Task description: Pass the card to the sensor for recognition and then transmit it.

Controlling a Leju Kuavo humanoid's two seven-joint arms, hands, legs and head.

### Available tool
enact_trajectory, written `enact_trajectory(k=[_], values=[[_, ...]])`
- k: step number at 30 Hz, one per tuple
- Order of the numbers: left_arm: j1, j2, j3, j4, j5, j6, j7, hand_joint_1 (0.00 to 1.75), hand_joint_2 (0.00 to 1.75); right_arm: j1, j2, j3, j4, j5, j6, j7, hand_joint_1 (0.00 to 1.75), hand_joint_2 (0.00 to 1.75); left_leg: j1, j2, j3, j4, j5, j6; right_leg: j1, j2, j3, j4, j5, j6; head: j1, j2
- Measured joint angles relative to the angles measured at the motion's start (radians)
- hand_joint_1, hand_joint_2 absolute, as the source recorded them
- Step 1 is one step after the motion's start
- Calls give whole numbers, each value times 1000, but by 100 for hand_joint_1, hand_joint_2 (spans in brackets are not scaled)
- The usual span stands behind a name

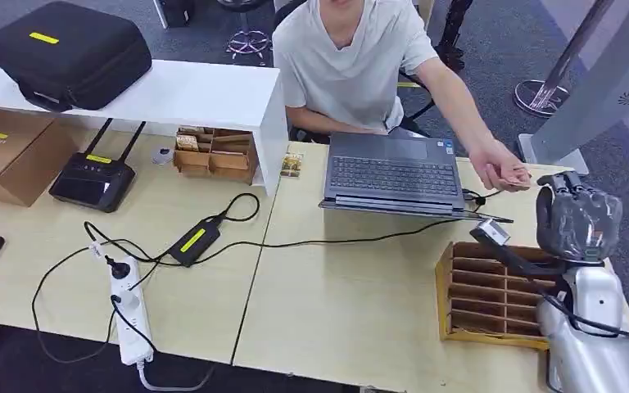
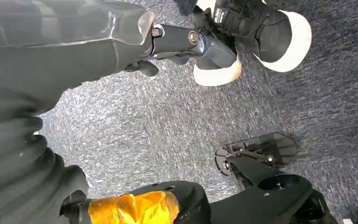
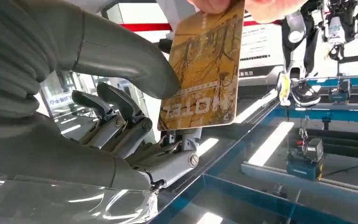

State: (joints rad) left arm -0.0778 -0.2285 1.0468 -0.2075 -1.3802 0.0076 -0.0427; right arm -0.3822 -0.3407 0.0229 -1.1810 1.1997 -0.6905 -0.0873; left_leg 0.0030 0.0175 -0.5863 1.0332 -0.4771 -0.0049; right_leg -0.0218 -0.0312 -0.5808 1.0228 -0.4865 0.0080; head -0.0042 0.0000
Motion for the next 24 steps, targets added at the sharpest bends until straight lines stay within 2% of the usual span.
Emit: enact_trajectory(k=[5, 6, 13, 24], values=[[-1, 0, -5, 0, -2, 0, 0, 0, 175, -1, 0, 5, 2, -1, 0, 5, 175, 175, 0, -3, -1, 0, 0, 0, 0, -3, 0, 0, 0, 0, 0, 0], [-1, 0, -5, 0, -2, 0, 0, 0, 175, -2, 0, 6, 3, -1, 0, 6, 0, 175, 0, -4, -1, 0, 0, 0, 0, -3, 0, 0, -1, 1, 0, 0], [-8, 0, -26, 0, -28, 2, -8, 0, 175, -7, 0, 11, 4, 0, 0, 8, 0, 175, 0, -4, -1, 0, 0, 0, 0, -3, 0, 0, -1, 1, 0, 0], [-11, 0, -26, 0, 13, 0, -3, 0, 175, -7, -10, 16, 14, 16, 0, 33, 0, 175, 0, -3, -1, 0, 0, -1, 0, -2, 0, 0, 0, 0, 0, 0]])
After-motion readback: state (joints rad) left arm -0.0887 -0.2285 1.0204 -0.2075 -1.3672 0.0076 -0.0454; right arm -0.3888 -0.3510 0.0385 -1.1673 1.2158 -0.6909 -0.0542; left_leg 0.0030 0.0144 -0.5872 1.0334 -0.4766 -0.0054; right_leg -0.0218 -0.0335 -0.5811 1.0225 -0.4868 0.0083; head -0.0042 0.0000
